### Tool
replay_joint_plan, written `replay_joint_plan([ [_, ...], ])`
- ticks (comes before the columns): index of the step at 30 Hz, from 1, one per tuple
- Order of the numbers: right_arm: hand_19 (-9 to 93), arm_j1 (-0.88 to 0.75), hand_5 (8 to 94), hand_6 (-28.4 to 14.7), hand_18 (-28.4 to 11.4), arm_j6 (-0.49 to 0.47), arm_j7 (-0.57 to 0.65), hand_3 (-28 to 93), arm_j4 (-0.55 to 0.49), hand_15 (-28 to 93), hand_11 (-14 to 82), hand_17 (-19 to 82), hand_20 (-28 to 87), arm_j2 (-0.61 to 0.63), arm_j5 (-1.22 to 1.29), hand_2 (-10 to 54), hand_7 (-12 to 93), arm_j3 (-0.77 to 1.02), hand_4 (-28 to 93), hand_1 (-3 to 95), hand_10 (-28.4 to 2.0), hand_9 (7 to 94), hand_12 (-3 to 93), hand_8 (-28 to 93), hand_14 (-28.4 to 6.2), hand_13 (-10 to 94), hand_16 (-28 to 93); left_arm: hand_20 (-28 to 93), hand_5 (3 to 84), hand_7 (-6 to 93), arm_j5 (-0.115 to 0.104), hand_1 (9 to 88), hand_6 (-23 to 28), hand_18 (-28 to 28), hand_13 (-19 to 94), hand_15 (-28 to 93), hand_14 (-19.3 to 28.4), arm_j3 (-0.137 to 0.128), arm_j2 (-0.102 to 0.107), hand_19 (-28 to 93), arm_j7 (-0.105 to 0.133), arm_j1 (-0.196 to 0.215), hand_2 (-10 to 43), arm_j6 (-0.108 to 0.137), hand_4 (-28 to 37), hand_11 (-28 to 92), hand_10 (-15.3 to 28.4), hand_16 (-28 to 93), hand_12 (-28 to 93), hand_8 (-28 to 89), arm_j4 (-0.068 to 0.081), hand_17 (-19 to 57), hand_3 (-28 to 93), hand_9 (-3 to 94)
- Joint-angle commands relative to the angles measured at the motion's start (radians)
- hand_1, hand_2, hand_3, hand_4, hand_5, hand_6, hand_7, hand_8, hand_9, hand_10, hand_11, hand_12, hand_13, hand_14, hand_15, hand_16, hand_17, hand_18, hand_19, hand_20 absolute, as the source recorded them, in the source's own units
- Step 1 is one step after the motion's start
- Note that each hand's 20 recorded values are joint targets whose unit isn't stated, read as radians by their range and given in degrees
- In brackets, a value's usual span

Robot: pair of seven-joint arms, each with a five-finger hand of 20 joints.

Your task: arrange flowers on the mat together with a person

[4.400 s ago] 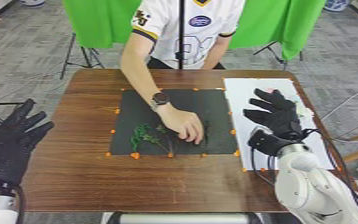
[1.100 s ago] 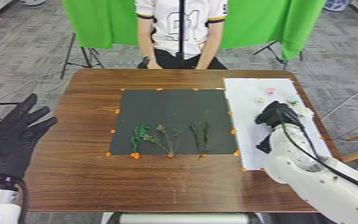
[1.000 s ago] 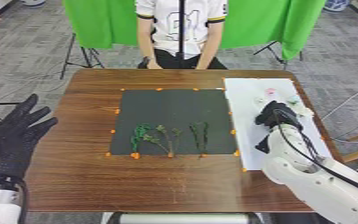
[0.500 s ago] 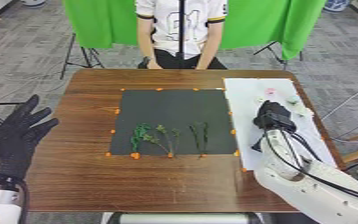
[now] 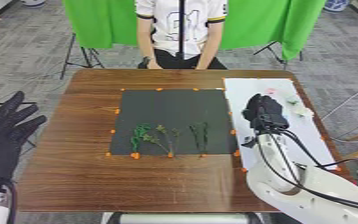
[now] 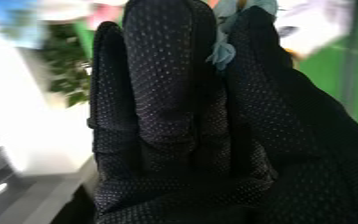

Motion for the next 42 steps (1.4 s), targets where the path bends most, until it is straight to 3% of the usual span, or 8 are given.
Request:
replay_joint_plan([
  [1, 88, 0.252, 81.3, 4.9, -12.2, 0.005, -0.138, 63, -0.042, 41, 8.3, 49, -15, -0.127, 0.07, -9.5, 27, -0.173, -28, 59.1, -4.4, 93.1, 33.7, -1, -1.2, 86, 27, 15, 28.8, 11.2, 0.005, 20.7, 3.6, 17.3, 20, 44, 20.9, -0.018, -0.031, 36, -0.009, 0.004, 6.8, -0.003, -24.4, 19, 14.1, -5, 12, -9, -0.002, -9.0, 76, 28.8],
  [9, 89, 0.403, 81.1, 4.9, -12.1, -0.029, -0.249, 64, 0.053, 41, 8.5, 48, -14, -0.336, 0.167, -9.5, 27, -0.333, -28, 58.5, -4.5, 93.0, 34.5, -1, -1.1, 86, 27, 16, 28.8, 11.2, 0.009, 20.6, 3.5, 17.5, 20, 45, 21.0, 0.014, -0.014, 37, -0.013, -0.04, 6.8, -0.008, -24.5, 18, 14.1, -5, 12, -9, 0.008, -9.0, 76, 28.8],
  [10, 89, 0.408, 81.1, 4.8, -12.1, -0.027, -0.26, 64, 0.069, 41, 8.5, 48, -14, -0.36, 0.166, -9.5, 27, -0.344, -28, 58.5, -4.4, 93.0, 34.6, -1, -1.1, 86, 27, 16, 28.8, 11.2, -0.004, 20.6, 3.6, 17.5, 20, 45, 20.9, 0.019, 0.008, 37, -0.003, -0.04, 6.8, 0.001, -24.4, 18, 14.2, -5, 12, -9, 0.01, -9.0, 76, 28.8],
  [16, 89, 0.483, 81.1, 4.8, -12.3, -0.021, -0.281, 64, 0.139, 42, 8.8, 47, -14, -0.466, 0.22, -9.5, 27, -0.438, -28, 58.3, -4.5, 93.2, 34.8, -1, -1.1, 86, 27, 16, 28.8, 11.1, -0.027, 20.7, 3.6, 17.5, 20, 45, 20.9, 0.044, 0.071, 38, 0.022, -0.07, 6.8, 0.007, -24.5, 18, 14.3, -5, 12, -9, 0.022, -8.9, 75, 28.8],
  [21, 89, 0.571, 80.8, 4.9, -12.3, -0.002, -0.277, 64, 0.188, 42, 8.9, 47, -13, -0.531, 0.274, -9.5, 27, -0.55, -28, 58.2, -4.5, 93.1, 35.0, -1, -1.2, 86, 27, 16, 28.8, 11.1, -0.008, 20.6, 3.5, 17.5, 20, 45, 20.9, 0.077, 0.093, 38, -0.017, -0.149, 6.8, -0.005, -24.5, 18, 14.2, -5, 12, -9, 0.04, -8.9, 75, 28.8],
  [29, 90, 0.681, 80.5, 5.1, -12.5, 0.011, -0.253, 64, 0.264, 43, 9.0, 47, -13, -0.623, 0.367, -9.5, 28, -0.732, -28, 57.8, -4.7, 92.9, 34.9, -2, -1.5, 86, 26, 16, 28.8, 11.1, 0.034, 20.6, 3.6, 17.5, 20, 45, 21.0, 0.121, 0.095, 38, -0.091, -0.27, 6.8, -0.043, -24.5, 18, 14.2, -5, 12, -9, 0.068, -8.9, 76, 28.8],
  [33, 90, 0.697, 80.3, 5.3, -12.5, -0.009, -0.258, 64, 0.293, 43, 9.0, 47, -12, -0.648, 0.403, -9.5, 28, -0.768, -28, 57.7, -4.7, 92.9, 35.1, -2, -1.6, 86, 26, 16, 28.9, 11.1, 0.04, 20.6, 3.5, 17.5, 20, 45, 20.9, 0.144, 0.097, 38, -0.093, -0.292, 6.9, -0.048, -24.5, 18, 14.2, -5, 12, -9, 0.074, -8.9, 76, 28.7],
  [42, 90, 0.67, 79.8, 5.3, -12.7, -0.093, -0.257, 64, 0.321, 45, 9.4, 46, -11, -0.655, 0.381, -9.5, 27, -0.769, -28, 57.0, -5.0, 92.6, 35.1, -3, -2.3, 86, 23, 16, 28.9, 11.1, 0.044, 20.6, 3.6, 17.5, 20, 45, 20.9, 0.148, 0.09, 38, -0.096, -0.295, 6.9, -0.06, -24.4, 18, 14.3, -5, 12, -9, 0.077, -8.9, 76, 28.7],
])
